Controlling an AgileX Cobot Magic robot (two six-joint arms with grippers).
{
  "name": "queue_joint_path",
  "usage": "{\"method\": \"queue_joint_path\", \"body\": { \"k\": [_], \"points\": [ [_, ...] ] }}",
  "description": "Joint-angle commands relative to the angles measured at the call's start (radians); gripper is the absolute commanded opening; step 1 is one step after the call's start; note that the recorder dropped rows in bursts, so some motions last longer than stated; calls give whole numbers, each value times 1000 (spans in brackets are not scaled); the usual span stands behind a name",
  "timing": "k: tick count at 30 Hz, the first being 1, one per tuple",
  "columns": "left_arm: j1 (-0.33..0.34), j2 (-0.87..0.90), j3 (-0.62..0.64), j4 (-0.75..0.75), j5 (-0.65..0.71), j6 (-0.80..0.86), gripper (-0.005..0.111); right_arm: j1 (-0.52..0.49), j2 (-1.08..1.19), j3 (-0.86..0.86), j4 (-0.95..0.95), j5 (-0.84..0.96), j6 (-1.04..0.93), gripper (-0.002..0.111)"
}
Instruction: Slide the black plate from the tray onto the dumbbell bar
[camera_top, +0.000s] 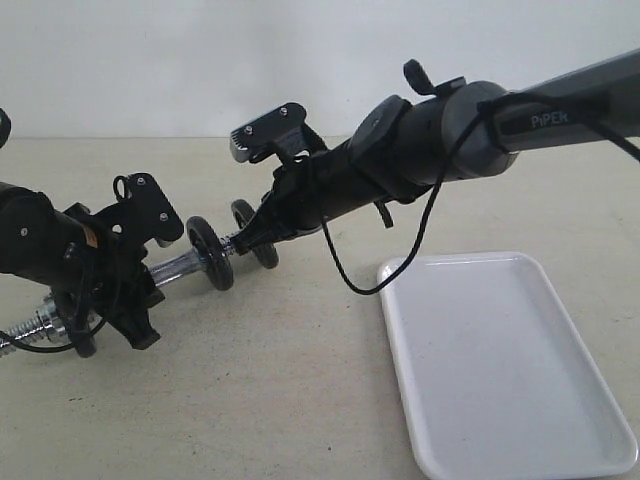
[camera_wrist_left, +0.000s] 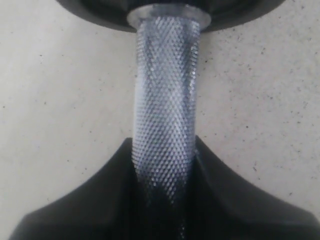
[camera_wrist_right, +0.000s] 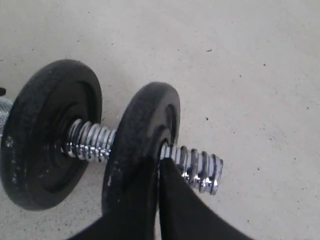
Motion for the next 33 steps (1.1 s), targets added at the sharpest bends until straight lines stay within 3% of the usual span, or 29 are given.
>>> {"method": "queue_joint_path", "body": {
  "k": [1,16,23,33],
  "points": [
    [-4,-46,-33,-6,-213,-30,4,48,-4,-7,12,16,-2,0],
    [-4,-46,-33,-10,-250,-155,4,65,-1,-7,54,12,-7,0],
    [-4,-46,-33,-10,-252,-163,4,71,20,-7,61,95,0,0],
    [-4,-46,-33,-10,-252,-163,4,152,20,-7,61,97,1,0]
  ]
}}
